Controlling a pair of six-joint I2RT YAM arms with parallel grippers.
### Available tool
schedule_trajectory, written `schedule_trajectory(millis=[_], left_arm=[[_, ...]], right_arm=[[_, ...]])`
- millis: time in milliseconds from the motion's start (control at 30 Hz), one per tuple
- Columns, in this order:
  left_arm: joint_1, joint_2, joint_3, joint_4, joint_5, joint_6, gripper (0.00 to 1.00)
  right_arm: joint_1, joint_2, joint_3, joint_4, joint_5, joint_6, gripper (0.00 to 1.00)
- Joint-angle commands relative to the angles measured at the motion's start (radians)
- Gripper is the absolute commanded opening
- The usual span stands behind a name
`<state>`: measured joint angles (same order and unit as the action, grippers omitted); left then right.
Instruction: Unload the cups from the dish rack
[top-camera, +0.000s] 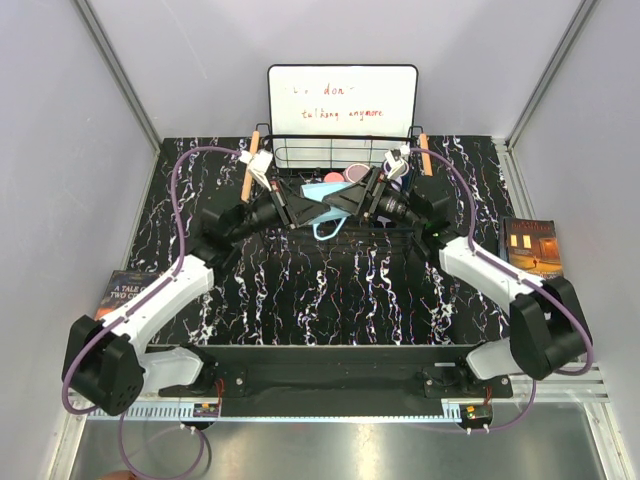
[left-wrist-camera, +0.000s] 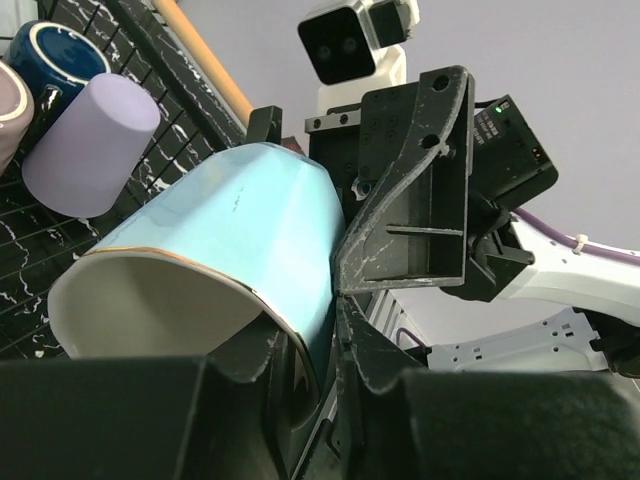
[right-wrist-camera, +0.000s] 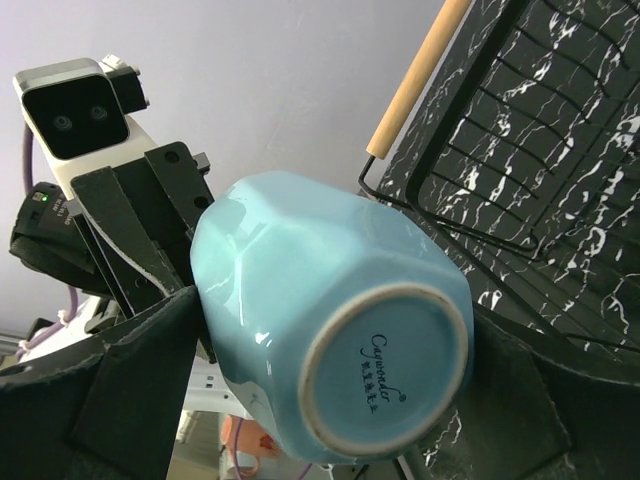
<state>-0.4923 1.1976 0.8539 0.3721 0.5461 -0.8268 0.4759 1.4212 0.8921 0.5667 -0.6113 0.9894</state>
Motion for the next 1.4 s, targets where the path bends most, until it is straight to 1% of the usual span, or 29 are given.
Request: schedule_trajectory(millis=[0,233,367,500,767,933,1067,1200,1267,1367], left_arm=[[0.029,-0.053,0.022,0.033,-0.075,0.057,0.00],[0.053,-0.085,-0.001,0.042,-0.072,0.045,0.00],[0.070,-0.105,-0.036,0.111,-0.061,0.011,0.00],[0.069,-0.090,-0.032,0.128,-0.045,-0.012,0.00],[0.070,-0.075,-0.047,0.197,-0.012,-0.054,0.00],[0.072,-0.063,-0.075,0.309,0.014,-0.107,0.00],[0.077,-0.047,-0.098,0.413,0.046,-0.178,0.00],[0.090,-0.032,-0.122,0.531,0.071,-0.239,0.00],[0.095,-0.026,-0.128,0.568,0.081,-0.270,0.00],[0.104,-0.033,-0.131,0.573,0.083,-0.268,0.00]], right_arm=[[0.009,-0.103,0.079,-0.129,0.097,-0.188,1.00],[0.006,-0.146,0.088,-0.221,0.165,-0.244,1.00],[0.006,-0.136,0.082,-0.214,0.145,-0.236,1.00],[0.006,-0.113,0.068,-0.159,0.110,-0.198,1.00],[0.006,-0.079,0.068,-0.103,0.035,-0.144,1.00],[0.006,-0.064,0.057,-0.027,-0.013,-0.101,1.00],[0.004,-0.050,0.042,0.054,-0.048,-0.057,1.00],[-0.010,-0.048,0.021,0.097,-0.050,-0.029,1.00],[-0.029,-0.041,0.004,0.131,-0.057,-0.006,1.00],[-0.046,-0.042,-0.007,0.125,-0.053,-0.005,1.00]])
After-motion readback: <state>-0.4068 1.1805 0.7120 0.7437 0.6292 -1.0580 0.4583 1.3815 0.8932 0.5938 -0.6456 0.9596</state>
